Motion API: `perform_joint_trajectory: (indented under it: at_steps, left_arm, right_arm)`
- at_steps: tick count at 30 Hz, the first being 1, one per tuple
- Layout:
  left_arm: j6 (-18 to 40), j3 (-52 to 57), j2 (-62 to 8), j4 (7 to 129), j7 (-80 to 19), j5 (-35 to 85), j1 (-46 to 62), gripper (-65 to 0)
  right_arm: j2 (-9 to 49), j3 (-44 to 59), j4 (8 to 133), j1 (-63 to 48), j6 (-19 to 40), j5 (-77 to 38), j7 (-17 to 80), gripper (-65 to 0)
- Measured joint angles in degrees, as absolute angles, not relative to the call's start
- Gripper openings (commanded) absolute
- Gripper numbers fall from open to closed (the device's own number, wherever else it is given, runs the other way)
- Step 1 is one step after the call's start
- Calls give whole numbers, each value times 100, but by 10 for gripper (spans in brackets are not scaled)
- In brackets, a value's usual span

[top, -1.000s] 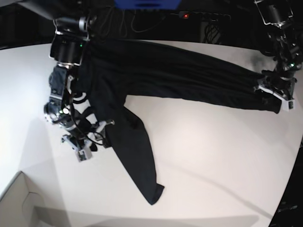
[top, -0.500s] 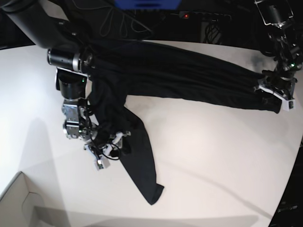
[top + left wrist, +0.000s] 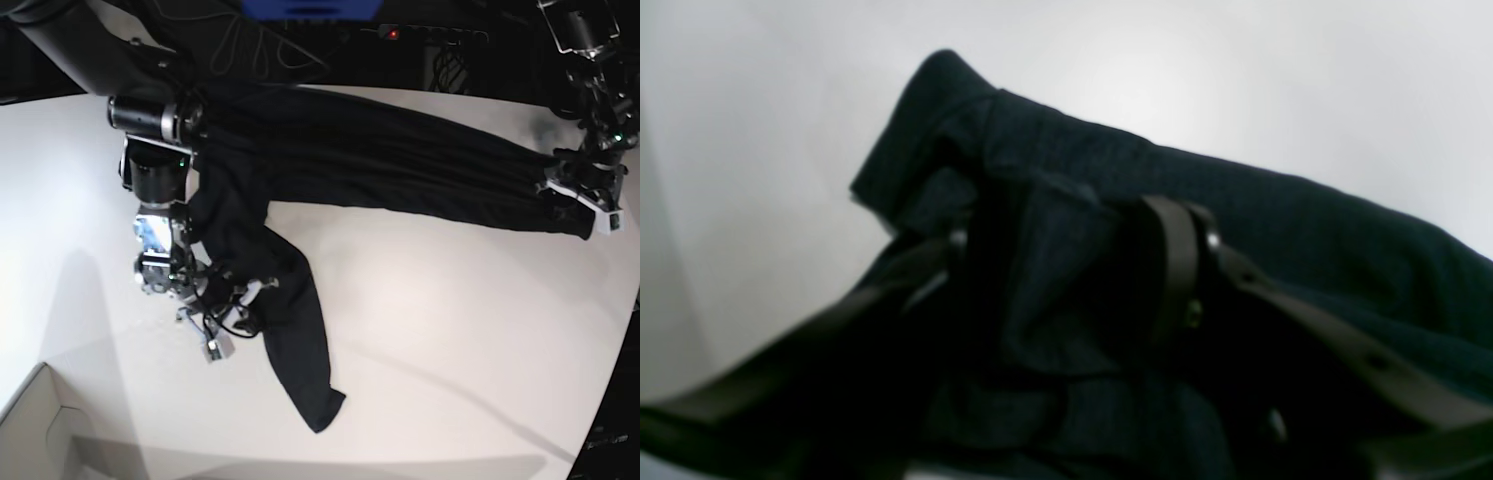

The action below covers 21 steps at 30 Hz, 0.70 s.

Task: Layout the t-shirt on the table in an organized manner, then fold the t-shirt properly
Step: 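Lift the shirt side with the right gripper and fold it over the body, then carry the folded sleeve with the right gripper toward the left gripper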

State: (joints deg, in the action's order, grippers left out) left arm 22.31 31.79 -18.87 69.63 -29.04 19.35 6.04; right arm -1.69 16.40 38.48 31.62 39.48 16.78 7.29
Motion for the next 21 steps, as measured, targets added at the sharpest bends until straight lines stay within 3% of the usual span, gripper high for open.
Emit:
perform_joint_trajectory:
  at_steps: [7, 11, 16, 21]
  left_arm:
    - [2222, 3177, -1881, 6973, -2886, 1944, 611, -343]
    - [2228, 3175, -1887, 6980, -2910, 1951, 607, -343]
    - [2213, 3175, -1874, 6947, -2941, 1907, 548, -343]
    - [2233, 3173, -1887, 6947, -2936, 1929, 537, -343]
  right_arm:
    - [-969, 1518, 6969, 1890, 3944, 1686, 1793, -650]
    - [-838, 593, 8643, 993, 3872, 1424, 2180, -650]
    - [-860, -637, 9504, -34, 4023, 1194, 2333, -650]
    - [-860, -1706, 9776, -298, 4023, 1164, 2246, -650]
